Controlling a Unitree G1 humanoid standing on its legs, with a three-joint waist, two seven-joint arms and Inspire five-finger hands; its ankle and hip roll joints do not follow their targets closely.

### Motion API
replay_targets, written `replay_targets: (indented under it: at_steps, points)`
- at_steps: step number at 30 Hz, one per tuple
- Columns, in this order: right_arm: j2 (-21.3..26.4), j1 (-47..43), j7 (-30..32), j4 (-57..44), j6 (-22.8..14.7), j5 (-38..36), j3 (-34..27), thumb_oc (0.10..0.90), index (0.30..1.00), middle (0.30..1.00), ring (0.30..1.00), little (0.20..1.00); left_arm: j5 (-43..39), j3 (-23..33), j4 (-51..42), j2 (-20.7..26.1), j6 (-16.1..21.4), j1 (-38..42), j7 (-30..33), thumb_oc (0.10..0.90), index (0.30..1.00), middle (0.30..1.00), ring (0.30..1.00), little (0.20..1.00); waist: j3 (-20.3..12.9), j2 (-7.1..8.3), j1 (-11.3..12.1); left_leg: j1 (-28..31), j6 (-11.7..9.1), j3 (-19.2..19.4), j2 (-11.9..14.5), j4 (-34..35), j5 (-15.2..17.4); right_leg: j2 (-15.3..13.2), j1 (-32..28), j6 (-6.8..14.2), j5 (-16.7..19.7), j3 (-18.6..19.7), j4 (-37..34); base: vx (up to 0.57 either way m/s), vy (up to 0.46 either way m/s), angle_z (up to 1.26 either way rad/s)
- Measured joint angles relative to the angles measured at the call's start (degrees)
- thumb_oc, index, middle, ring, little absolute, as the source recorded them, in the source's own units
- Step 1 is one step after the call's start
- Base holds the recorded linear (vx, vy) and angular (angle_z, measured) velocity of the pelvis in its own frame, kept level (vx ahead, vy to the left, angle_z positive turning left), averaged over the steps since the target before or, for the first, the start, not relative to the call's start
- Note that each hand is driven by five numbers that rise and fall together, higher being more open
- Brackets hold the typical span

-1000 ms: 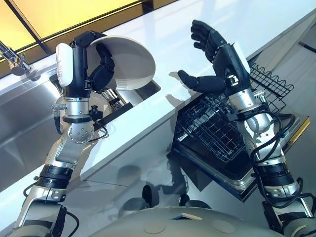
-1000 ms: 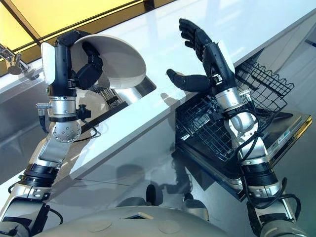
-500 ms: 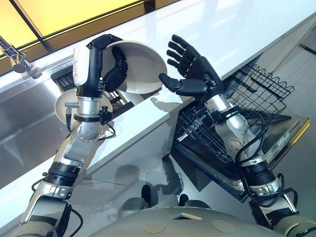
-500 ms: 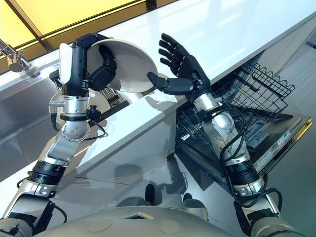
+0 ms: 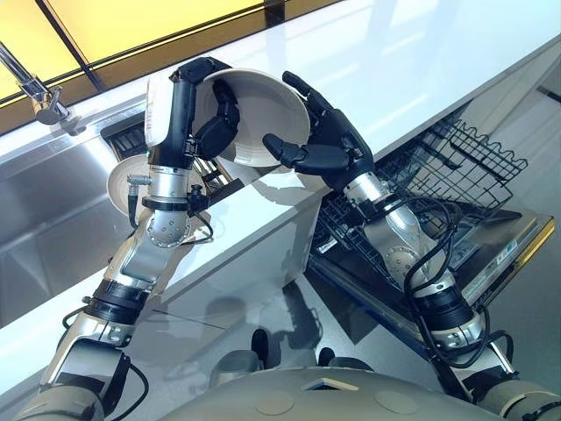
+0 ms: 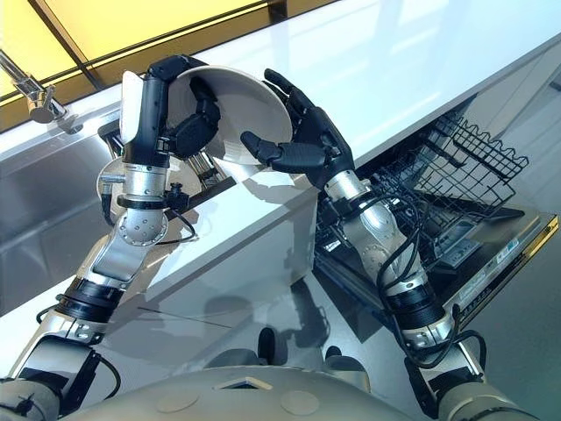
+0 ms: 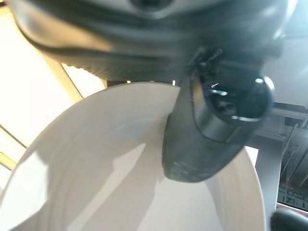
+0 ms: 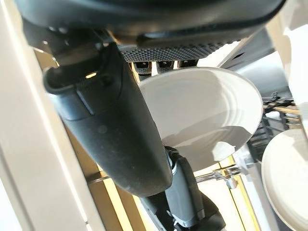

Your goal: Pick up plates and place into dishwasher.

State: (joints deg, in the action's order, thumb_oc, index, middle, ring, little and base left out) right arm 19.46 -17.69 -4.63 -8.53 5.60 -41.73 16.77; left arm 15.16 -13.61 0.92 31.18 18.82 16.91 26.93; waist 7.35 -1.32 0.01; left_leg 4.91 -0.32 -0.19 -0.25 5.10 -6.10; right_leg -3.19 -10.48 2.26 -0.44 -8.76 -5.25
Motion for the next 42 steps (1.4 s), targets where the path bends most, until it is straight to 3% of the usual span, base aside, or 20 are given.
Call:
replay_targets:
  at_steps: [7,13,14,15,16,17,24,26,30,33,38,42]
  points:
    - [-0.24,0.01,3.27,1.68,0.01,0.18,1.0,0.1,0.3,0.3,0.3,0.2,-5.43,-1.74,-0.15,-2.11,0.1,-0.08,-4.68,0.1,0.3,0.3,0.3,0.2,0.07,0.14,0.0,0.44,0.0,-0.15,0.01,0.0,-0.03,0.01,-0.5,0.0,-0.01,-0.09,0.0,0.01,-0.002,0.0]
    - [0.02,0.14,5.54,1.66,-0.9,2.41,0.81,0.1,0.3,0.3,0.3,0.2,-19.74,-1.27,-0.55,-4.42,-1.31,-0.63,-15.36,0.1,0.3,0.3,0.3,0.2,0.08,0.15,-0.06,0.54,0.0,-0.3,0.01,0.01,-0.04,0.0,-0.75,0.02,-0.03,-0.34,-0.01,0.02,-0.002,0.02]
    - [0.02,0.35,5.64,1.65,-1.01,2.45,0.81,0.1,0.3,0.3,0.3,0.2,-22.29,-1.02,-0.55,-4.7,-2.05,-0.66,-17.26,0.149,0.342,0.342,0.342,0.249,0.08,0.15,-0.04,0.55,0.0,-0.3,0.01,0.01,-0.04,-0.01,-0.75,0.02,-0.03,-0.35,-0.01,0.0,0.0,0.0]
    - [0.0,0.58,5.85,1.65,-1.12,2.45,0.84,0.1,0.3,0.3,0.3,0.2,-24.87,-0.64,-0.55,-5.06,-3.02,-0.76,-19.05,0.306,0.476,0.476,0.476,0.406,0.08,0.16,-0.04,0.55,0.01,-0.31,0.0,0.01,-0.05,-0.03,-0.75,0.02,-0.03,-0.36,-0.01,0.0,0.0,0.0]
    - [0.03,0.81,6.01,1.65,-1.37,2.61,0.97,0.1,0.3,0.3,0.3,0.2,-27.78,-0.52,-0.54,-5.3,-3.99,-1.0,-20.52,0.523,0.662,0.662,0.662,0.623,0.08,0.16,-0.04,0.55,0.01,-0.31,-0.01,0.01,-0.05,-0.04,-0.75,0.02,-0.03,-0.36,-0.01,0.0,0.0,0.0]
    - [0.05,0.96,6.11,1.65,-1.4,3.0,1.03,0.1,0.3,0.3,0.3,0.2,-30.04,-0.38,-0.54,-5.55,-4.56,-1.35,-21.63,0.8,0.9,0.9,0.9,0.9,0.09,0.17,-0.04,0.55,0.01,-0.29,-0.02,0.01,-0.05,-0.06,-0.75,0.02,-0.03,-0.35,-0.01,0.0,0.0,0.0]
    - [2.0,1.29,8.31,1.67,-2.13,2.9,-0.09,0.1,0.3,0.3,0.3,0.2,-41.44,-0.33,-0.91,-6.28,-5.15,-2.2,-28.83,0.8,0.9,0.9,0.9,0.9,0.1,0.19,0.01,0.54,0.01,-0.28,-0.01,0.01,-0.05,-0.05,-0.75,0.02,-0.03,-0.34,-0.01,0.0,0.0,0.0]
    - [2.03,1.24,9.66,1.67,-4.74,5.72,-0.2,0.1,0.3,0.3,0.3,0.2,-42.15,-0.3,-1.58,-6.41,-5.15,-2.19,-29.0,0.8,0.9,0.9,0.9,0.9,0.1,0.19,-0.02,0.54,0.01,-0.27,0.01,0.02,-0.04,-0.04,-0.74,0.02,-0.03,-0.32,-0.02,0.0,0.0,0.0]
    - [3.37,-1.96,20.22,3.14,-11.37,23.24,-4.5,0.1,0.3,0.3,0.3,0.2,-42.05,-0.14,-1.75,-5.78,-5.92,-1.58,-29.02,0.8,0.9,0.9,0.9,0.9,0.11,0.18,0.19,0.53,0.02,-0.3,-0.03,0.02,-0.04,-0.06,-0.74,0.02,-0.03,-0.23,-0.03,0.0,0.0,0.0]
    - [7.88,-7.79,30.57,8.6,-15.13,36.55,-10.57,0.1,0.3,0.3,0.3,0.2,-41.95,0.63,-1.71,-4.03,-8.22,-1.22,-28.26,0.8,0.9,0.9,0.9,0.9,0.11,0.18,0.52,0.53,0.04,-0.32,-0.07,0.02,-0.05,-0.08,-0.74,0.02,-0.03,0.01,-0.04,0.01,-0.01,0.0]
    - [13.66,-11.88,40.93,12.97,-16.14,42.54,-20.95,0.1,0.3,0.3,0.3,0.2,-40.11,5.05,-1.38,-2.03,-9.98,-1.17,-26.69,0.8,0.9,0.9,0.9,0.9,0.14,0.12,0.95,0.53,0.02,-0.85,-0.31,0.0,-0.05,0.05,-0.75,0.02,-0.04,0.01,-0.03,0.04,-0.025,0.0]
    - [16.26,-10.88,41.96,18.29,-14.93,44.7,-23.37,0.1,0.3,0.3,0.3,0.2,-37.04,9.19,0.74,0.19,-9.96,-1.48,-26.06,0.8,0.9,0.9,0.9,0.9,0.17,0.07,0.44,0.53,0.03,-1.24,-0.43,0.01,-0.05,0.01,-0.88,0.08,-0.09,-0.16,-0.05,0.08,-0.021,0.03]
